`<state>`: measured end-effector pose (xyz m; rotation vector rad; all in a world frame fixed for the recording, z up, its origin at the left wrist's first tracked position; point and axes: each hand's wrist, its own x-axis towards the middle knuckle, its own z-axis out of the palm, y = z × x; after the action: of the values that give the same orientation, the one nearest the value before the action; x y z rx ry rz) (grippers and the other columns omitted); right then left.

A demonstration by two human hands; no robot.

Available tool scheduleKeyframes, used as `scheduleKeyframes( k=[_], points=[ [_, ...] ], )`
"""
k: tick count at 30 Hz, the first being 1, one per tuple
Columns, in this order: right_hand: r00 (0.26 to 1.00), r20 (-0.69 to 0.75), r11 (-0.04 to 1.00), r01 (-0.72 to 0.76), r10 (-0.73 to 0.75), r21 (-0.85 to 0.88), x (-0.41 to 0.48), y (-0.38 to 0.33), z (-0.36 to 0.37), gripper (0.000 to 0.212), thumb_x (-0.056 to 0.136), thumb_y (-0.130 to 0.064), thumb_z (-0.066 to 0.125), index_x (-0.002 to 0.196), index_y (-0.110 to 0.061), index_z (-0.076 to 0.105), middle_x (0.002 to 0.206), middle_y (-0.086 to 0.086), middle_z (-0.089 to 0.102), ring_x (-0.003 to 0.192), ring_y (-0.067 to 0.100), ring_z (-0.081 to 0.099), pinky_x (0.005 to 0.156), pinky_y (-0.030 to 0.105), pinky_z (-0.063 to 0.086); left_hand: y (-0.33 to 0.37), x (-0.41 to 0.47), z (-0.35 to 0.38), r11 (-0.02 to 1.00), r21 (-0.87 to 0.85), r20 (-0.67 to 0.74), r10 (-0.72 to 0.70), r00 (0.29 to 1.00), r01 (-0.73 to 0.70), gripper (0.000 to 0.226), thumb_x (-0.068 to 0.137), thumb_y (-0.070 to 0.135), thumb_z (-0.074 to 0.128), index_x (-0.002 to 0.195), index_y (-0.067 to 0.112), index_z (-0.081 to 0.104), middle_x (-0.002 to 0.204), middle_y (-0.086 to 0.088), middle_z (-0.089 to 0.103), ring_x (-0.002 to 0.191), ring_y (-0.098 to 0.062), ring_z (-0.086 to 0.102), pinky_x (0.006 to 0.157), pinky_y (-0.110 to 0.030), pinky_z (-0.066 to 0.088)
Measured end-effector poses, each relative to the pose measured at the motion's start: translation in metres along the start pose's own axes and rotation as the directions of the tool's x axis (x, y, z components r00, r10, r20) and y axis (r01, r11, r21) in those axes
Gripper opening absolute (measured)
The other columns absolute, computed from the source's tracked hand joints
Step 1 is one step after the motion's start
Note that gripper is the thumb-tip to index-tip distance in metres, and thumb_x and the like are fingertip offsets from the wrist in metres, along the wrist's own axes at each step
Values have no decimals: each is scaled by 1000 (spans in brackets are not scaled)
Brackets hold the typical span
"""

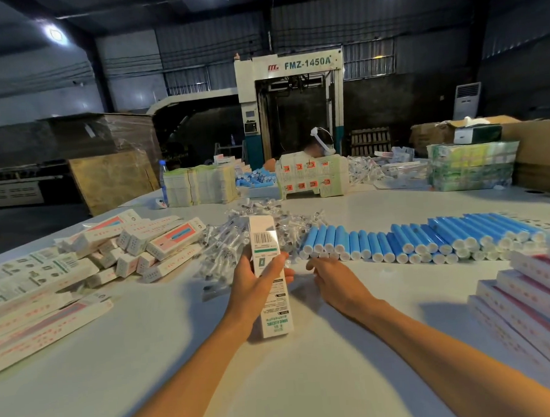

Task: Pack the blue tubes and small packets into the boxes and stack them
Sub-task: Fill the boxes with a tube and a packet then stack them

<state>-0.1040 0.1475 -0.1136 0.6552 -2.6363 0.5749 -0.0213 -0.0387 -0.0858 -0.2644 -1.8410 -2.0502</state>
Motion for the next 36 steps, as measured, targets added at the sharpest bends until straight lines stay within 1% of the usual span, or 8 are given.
scheduleKeyframes(
  k=[5, 8, 11, 15, 20, 25, 31, 36],
  points=[
    [970, -193, 946, -82, 148, 313, -2, -9, -28, 9, 102, -4, 53, 110, -9, 51, 102, 10, 65, 87, 31, 60, 76, 45, 53, 1, -2, 3, 993, -106, 14, -48, 999, 49, 50, 87, 24, 86, 129, 17, 61, 111, -9, 80, 91, -35, 80, 74, -37, 65],
    [902, -350, 817, -7, 254, 576, 8, -23, -81, 14, 97, -1, 63, 109, -6, 68, 104, 6, 70, 89, 17, 66, 73, 18, 55, 2, -2, 4, 995, -92, 35, -44, 998, 47, 47, 89, 21, 87, 129, 16, 63, 107, -10, 80, 88, -35, 79, 73, -38, 65],
    [884, -394, 697, 116, 252, 708, 11, -40, -134, 17, 97, -8, 66, 110, -16, 73, 105, -2, 72, 86, 9, 67, 74, 13, 55, 3, -2, 5, 998, -38, 65, -46, 997, 49, 50, 88, 27, 88, 130, 22, 62, 107, -9, 80, 88, -34, 79, 72, -37, 65],
    [896, -443, 781, 248, 41, 573, 12, -61, -180, 17, 98, -11, 65, 111, -13, 76, 103, -11, 71, 93, -3, 66, 78, 10, 52, 6, -3, 7, 999, -22, 92, -24, 995, 26, 45, 82, 38, 92, 120, 38, 67, 104, -11, 80, 84, -36, 79, 71, -36, 64],
    [952, -275, 880, 242, -134, 408, 27, -78, -179, 17, 96, -7, 67, 111, -10, 73, 102, -12, 66, 92, -3, 65, 80, 8, 52, 10, -6, 11, 1000, 17, 106, 10, 994, -12, 36, 81, 42, 90, 109, 49, 69, 97, -11, 80, 79, -34, 79, 68, -30, 63],
    [990, -112, 770, 140, -89, 622, 34, -81, -145, 26, 94, -8, 71, 116, -11, 58, 105, 5, 71, 96, 13, 70, 82, 26, 61, 11, -7, 12, 999, 15, 121, 32, 992, -34, 37, 83, 38, 90, 111, 47, 68, 100, -12, 79, 82, -36, 79, 71, -32, 63],
    [970, -183, 858, 230, -162, 459, 33, -86, -116, 12, 94, -21, 74, 100, -10, 73, 99, -6, 68, 89, 1, 59, 72, 16, 49, 7, -3, 8, 999, 16, 120, 40, 992, -42, 39, 84, 42, 91, 113, 47, 65, 102, -10, 80, 83, -37, 80, 70, -30, 63],
    [962, -259, 848, 208, -87, 488, 17, -76, -105, 20, 104, -28, 59, 118, -17, 69, 125, -3, 59, 106, 6, 56, 86, 20, 51, 4, 0, 6, 996, 7, 125, 85, 989, -86, 85, 86, 34, 91, 146, 55, 35, 107, -12, 79, 82, -40, 79, 71, -41, 65]
  ],
)
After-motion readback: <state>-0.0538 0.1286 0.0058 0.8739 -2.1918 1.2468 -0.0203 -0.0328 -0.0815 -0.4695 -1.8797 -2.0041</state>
